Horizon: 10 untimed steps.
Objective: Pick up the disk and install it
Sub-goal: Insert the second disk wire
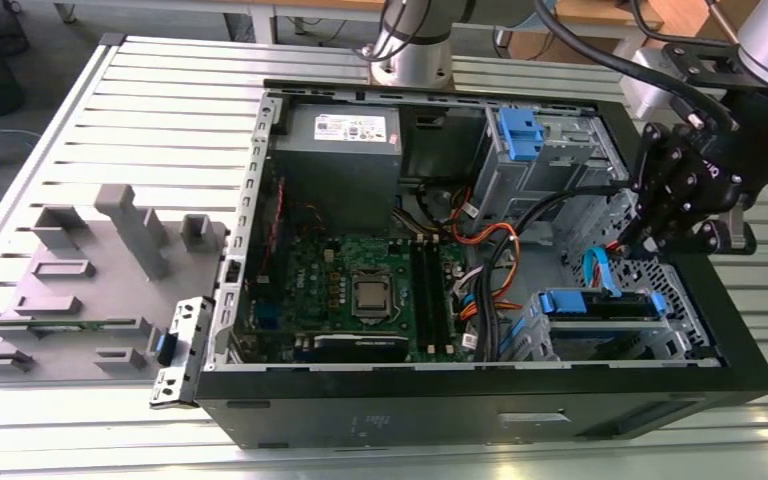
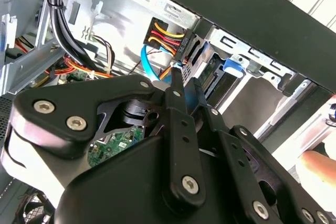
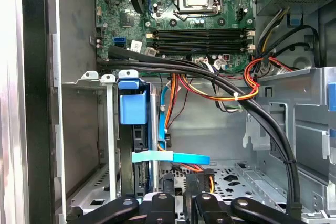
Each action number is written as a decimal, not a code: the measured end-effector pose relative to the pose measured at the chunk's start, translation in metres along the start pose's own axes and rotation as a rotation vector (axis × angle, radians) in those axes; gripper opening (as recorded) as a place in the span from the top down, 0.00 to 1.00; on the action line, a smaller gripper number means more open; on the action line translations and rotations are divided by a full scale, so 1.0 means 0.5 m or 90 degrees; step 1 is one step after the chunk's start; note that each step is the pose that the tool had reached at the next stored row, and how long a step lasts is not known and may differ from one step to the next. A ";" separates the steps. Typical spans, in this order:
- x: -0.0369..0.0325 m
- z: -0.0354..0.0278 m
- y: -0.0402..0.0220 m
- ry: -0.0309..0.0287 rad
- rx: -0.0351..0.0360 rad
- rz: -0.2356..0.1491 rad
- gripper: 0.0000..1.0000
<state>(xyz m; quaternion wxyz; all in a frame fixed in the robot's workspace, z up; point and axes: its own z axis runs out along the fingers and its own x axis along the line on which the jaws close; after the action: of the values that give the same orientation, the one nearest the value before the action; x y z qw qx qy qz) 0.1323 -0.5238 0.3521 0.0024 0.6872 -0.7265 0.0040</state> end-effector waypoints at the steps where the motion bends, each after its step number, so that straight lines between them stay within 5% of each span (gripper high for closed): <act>1: -0.002 0.000 0.000 -0.0001 0.0000 0.000 0.76; 10: -0.004 0.000 0.000 -0.0003 0.0000 0.000 0.75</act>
<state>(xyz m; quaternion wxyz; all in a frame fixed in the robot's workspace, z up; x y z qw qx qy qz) 0.1323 -0.5220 0.3519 0.0022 0.6872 -0.7265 0.0039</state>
